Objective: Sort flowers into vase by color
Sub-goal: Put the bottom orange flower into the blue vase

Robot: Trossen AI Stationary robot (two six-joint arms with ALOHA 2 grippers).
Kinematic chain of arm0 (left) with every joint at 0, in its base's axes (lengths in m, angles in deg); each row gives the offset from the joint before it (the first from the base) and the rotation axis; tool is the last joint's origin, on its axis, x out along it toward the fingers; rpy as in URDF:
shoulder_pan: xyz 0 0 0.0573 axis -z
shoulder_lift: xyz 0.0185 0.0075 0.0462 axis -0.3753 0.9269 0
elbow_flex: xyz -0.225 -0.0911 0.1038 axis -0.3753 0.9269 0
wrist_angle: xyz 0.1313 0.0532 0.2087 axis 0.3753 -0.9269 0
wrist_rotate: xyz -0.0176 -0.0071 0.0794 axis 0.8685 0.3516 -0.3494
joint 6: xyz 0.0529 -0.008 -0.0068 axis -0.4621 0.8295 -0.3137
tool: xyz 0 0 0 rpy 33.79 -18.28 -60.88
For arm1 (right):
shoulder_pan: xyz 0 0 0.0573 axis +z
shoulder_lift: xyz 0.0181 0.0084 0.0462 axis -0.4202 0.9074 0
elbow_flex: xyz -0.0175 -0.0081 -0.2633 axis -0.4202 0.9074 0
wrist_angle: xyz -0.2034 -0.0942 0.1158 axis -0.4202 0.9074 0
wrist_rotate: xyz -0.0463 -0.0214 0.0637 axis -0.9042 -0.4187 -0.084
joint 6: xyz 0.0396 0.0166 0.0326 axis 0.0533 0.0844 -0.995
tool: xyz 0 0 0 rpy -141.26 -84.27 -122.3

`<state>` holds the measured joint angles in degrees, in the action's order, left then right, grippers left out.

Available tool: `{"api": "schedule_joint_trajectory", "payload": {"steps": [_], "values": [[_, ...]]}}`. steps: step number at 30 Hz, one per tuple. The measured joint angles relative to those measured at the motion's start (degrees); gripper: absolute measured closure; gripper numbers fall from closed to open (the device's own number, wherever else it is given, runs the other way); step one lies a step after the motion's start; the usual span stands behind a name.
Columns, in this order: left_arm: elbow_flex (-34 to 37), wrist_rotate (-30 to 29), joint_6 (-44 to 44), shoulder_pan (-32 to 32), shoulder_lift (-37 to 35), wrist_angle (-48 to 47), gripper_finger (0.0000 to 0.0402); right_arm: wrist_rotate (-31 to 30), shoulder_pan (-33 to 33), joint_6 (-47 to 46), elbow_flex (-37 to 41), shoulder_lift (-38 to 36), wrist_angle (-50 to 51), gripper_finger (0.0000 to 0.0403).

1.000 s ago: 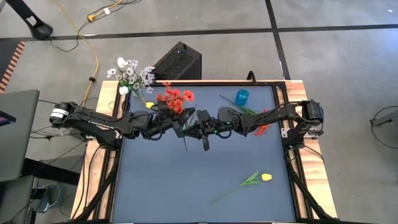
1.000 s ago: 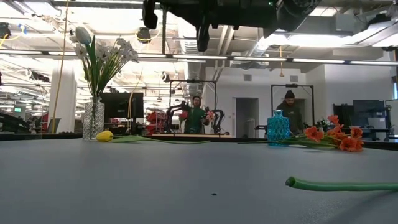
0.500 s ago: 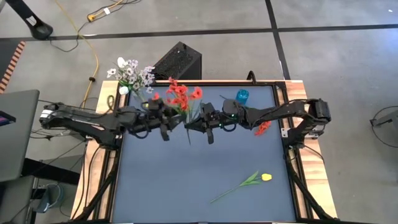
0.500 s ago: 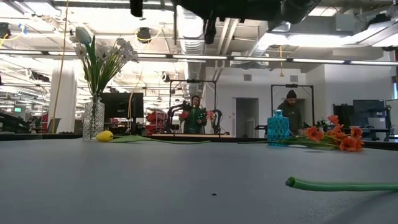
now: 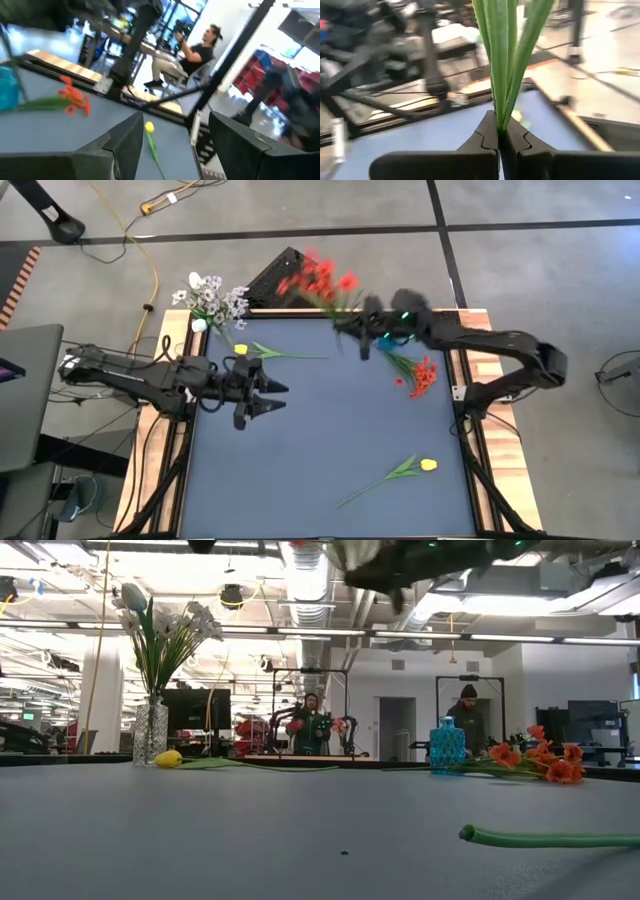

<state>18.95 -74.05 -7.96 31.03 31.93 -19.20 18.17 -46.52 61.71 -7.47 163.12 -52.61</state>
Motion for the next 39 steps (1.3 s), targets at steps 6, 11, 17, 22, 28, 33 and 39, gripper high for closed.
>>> {"api": "schedule_joint_trajectory", "payload": {"steps": [6,11,17,22,28,33,39], "values": [[0.00,-11.36,0.08,6.42,0.38,-4.93,0.0189,-0.58,-12.75,3.56,5.40,-10.15,1.42,0.0382],[0.85,-22.56,-0.61,11.49,2.01,-3.42,0.0189,-2.00,-23.78,2.71,16.17,-14.85,-4.92,0.0382],[3.11,-29.22,2.38,12.53,4.28,-0.52,0.0189,-4.50,-29.25,3.98,26.55,-15.16,-15.26,0.0382],[3.56,-30.35,5.86,12.40,6.19,0.54,0.0189,-6.10,-30.88,4.22,30.76,-15.23,-20.53,0.0382],[3.61,-31.56,7.04,12.38,7.98,2.45,0.0189,-6.12,-30.89,3.60,32.83,-15.19,-20.78,0.0382],[3.61,-32.93,6.95,12.22,7.93,2.62,0.0189,-6.14,-29.59,3.89,33.32,-15.20,-20.70,0.0382],[3.61,-33.22,6.62,12.22,7.93,2.74,0.0189,-6.14,-29.21,3.96,33.33,-15.20,-20.27,0.0382]]}}
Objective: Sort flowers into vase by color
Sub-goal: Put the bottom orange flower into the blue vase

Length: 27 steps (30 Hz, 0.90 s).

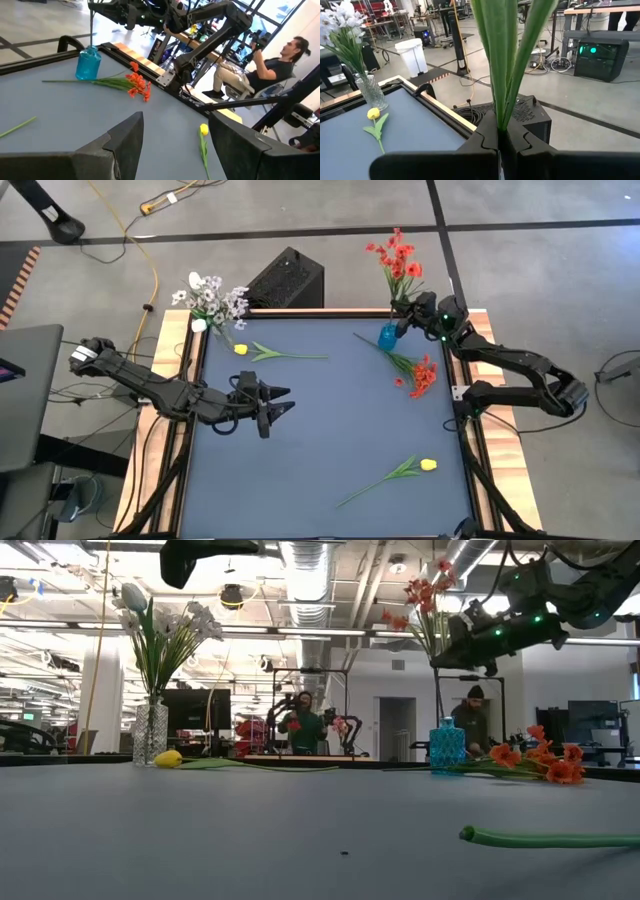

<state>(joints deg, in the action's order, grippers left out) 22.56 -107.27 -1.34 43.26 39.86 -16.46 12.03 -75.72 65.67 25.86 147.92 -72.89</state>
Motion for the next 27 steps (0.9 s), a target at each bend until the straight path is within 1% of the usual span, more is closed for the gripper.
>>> {"api": "schedule_joint_trajectory", "payload": {"steps": [11,22,27], "values": [[0.00,-0.01,-0.15,0.00,0.00,0.01,0.0189,-1.42,0.11,2.83,0.04,0.00,4.87,0.0381],[0.00,-0.01,-0.45,0.00,-0.02,0.01,0.0189,-1.27,0.16,1.32,0.04,0.00,8.71,0.0349],[0.00,-0.01,-1.18,0.00,-0.02,0.01,0.0189,-0.98,0.16,1.28,0.04,0.00,12.23,0.0325]]}}
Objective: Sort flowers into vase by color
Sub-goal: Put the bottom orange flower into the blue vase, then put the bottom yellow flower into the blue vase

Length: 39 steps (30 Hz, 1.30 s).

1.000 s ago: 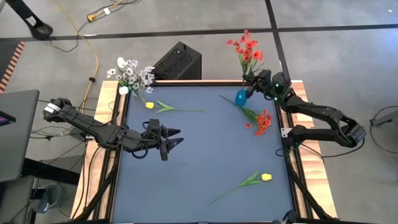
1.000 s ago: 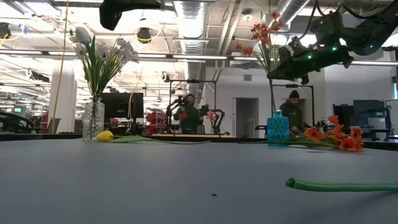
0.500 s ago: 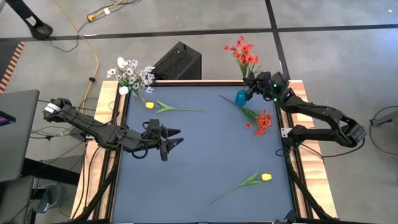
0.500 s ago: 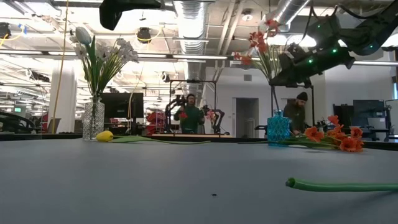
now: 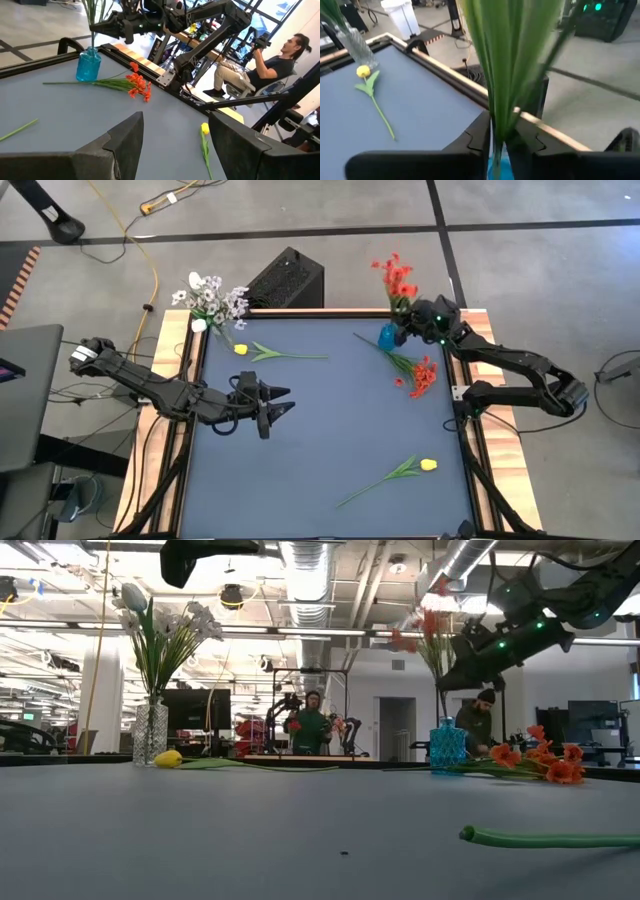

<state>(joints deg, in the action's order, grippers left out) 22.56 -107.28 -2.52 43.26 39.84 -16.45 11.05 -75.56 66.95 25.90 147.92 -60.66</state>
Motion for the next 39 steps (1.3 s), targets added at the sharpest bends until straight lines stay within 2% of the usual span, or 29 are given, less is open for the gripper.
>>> {"api": "schedule_joint_trajectory", "payload": {"steps": [4,8,12,15,21,30,34,39], "values": [[0.00,0.57,0.02,0.00,0.00,0.00,0.0189,0.13,0.00,-0.24,0.00,0.00,2.41,0.0286],[0.00,0.59,-0.58,0.00,0.00,0.00,0.0189,1.76,0.00,-2.31,0.00,0.00,3.67,0.0230],[0.00,0.89,-0.99,0.00,0.00,0.00,0.0189,6.24,0.00,-2.56,0.00,-1.47,6.31,0.0173],[0.00,2.09,-1.53,-0.08,0.00,-0.02,0.0189,8.69,0.01,-2.56,0.00,-3.46,8.70,0.0148],[-0.02,2.81,-2.36,-1.41,-0.02,-1.28,0.0189,10.16,0.02,-0.65,0.00,-9.96,16.78,0.0143],[-0.02,10.32,-3.81,-5.87,-0.02,-1.33,0.0189,10.20,2.00,-2.54,-0.02,-19.17,30.28,0.0143],[-0.02,12.73,-5.02,-7.59,-0.02,-1.31,0.0189,12.82,8.11,-3.33,-0.02,-20.31,31.58,0.0143],[-0.02,15.62,-7.26,-9.61,-0.02,-2.12,0.0189,12.91,21.49,-6.59,-0.04,-19.10,27.27,0.0143]]}}
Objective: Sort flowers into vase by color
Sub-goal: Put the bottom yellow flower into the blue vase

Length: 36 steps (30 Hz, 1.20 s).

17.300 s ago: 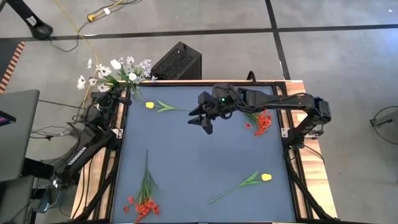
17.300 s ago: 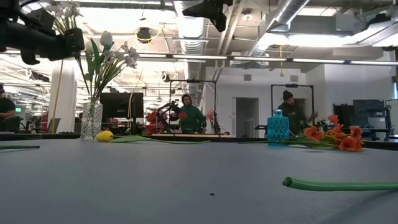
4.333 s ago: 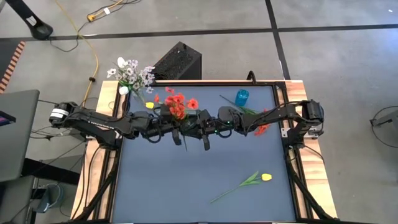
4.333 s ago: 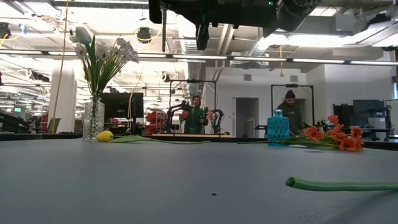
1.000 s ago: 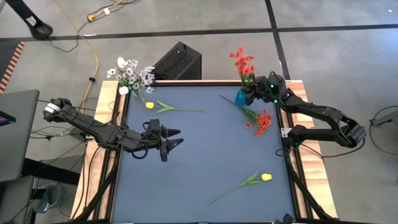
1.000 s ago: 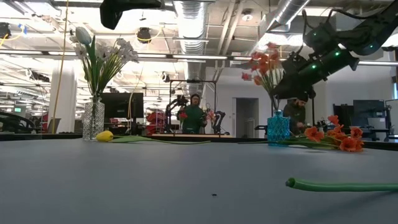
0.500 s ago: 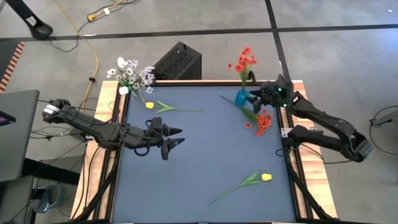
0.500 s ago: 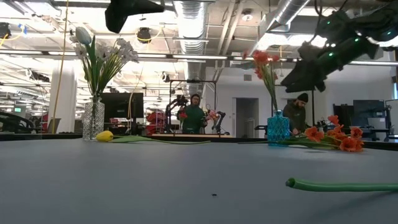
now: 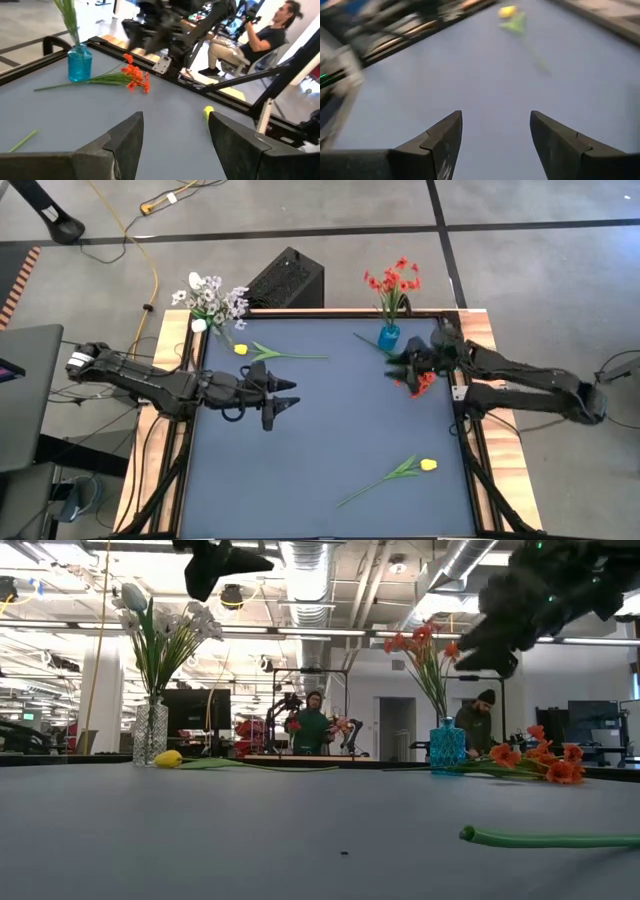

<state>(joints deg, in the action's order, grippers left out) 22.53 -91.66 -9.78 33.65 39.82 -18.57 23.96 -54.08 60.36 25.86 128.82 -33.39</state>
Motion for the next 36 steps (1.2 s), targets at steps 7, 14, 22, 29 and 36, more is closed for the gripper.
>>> {"api": "schedule_joint_trajectory", "payload": {"steps": [7,14,22,29,36], "values": [[0.00,0.58,-1.57,-2.09,0.00,-1.55,0.0189,-8.64,22.55,-5.19,0.00,3.17,-5.08,0.0143],[0.00,3.66,-4.83,-3.92,0.00,-2.23,0.0189,-23.67,42.55,-18.42,-0.53,8.78,-6.49,0.0143],[0.00,7.97,-6.69,-5.89,0.00,-2.23,0.0189,-28.65,53.06,-59.82,-5.16,19.60,-6.51,0.0143],[0.00,8.95,-9.84,-6.18,0.00,-2.43,0.0189,-25.24,59.56,-87.60,-12.14,30.01,-6.39,0.0167],[-0.02,9.15,-13.64,-6.24,0.02,-3.61,0.0189,-23.51,61.47,-59.01,-20.53,35.59,-6.12,0.0194]]}}
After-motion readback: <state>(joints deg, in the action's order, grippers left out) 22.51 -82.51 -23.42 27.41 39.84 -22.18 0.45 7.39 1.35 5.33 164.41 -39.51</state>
